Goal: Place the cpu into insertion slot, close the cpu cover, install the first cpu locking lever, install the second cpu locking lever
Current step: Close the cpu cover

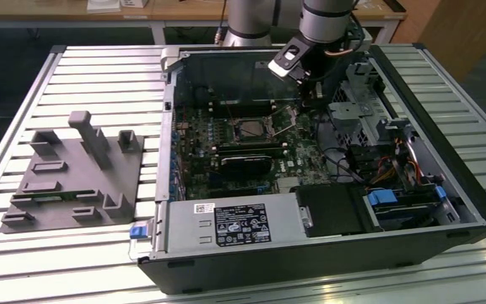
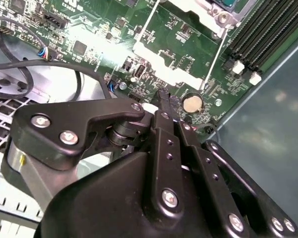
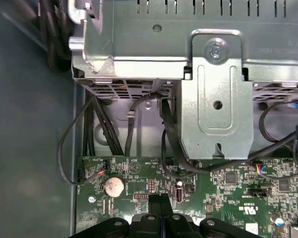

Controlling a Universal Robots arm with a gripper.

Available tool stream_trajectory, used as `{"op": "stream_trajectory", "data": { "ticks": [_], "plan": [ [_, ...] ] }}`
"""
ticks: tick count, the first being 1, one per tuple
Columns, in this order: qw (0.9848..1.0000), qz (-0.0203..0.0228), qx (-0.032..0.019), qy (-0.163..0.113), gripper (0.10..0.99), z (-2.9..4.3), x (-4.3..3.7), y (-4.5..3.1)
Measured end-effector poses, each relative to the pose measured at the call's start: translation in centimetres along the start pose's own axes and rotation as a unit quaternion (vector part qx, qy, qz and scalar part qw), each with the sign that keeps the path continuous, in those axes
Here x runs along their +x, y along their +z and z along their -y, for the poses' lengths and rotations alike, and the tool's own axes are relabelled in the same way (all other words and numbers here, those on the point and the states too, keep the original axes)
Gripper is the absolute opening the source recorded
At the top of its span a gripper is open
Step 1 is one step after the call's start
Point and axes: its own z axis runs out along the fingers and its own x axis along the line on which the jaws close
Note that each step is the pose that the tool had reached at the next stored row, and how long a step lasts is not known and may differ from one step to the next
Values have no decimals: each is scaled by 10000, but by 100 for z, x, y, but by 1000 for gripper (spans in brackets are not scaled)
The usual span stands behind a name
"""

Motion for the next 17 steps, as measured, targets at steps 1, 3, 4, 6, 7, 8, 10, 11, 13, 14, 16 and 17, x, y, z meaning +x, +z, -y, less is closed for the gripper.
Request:
{"op": "stream_trajectory", "data": {
  "ticks": [1, 3, 4, 6, 7, 8, 10, 11, 13, 14, 16, 17],
  "plan": [
    [10000, 1, 9, 0, 106, -5, 0, 17],
    [10000, 4, 27, -1, 106, -10, 1, 50],
    [10000, 5, 35, -1, 106, -11, 1, 66],
    [10000, 6, 38, 0, 106, -10, 1, 83],
    [10000, 6, 39, 0, 106, -10, 1, 89],
    [10000, 7, 39, -1, 106, -10, 1, 90],
    [10000, 9, 40, -1, 106, -10, 0, 90],
    [10000, 8, 39, -1, 106, -10, 1, 91],
    [10000, 6, 77, -2, 106, -11, 1, 94],
    [9999, 7, 152, -3, 106, -12, 1, 96],
    [9994, 11, 336, -4, 106, -14, 1, 100],
    [9992, 11, 396, -5, 106, -15, 1, 102]
  ]
}}
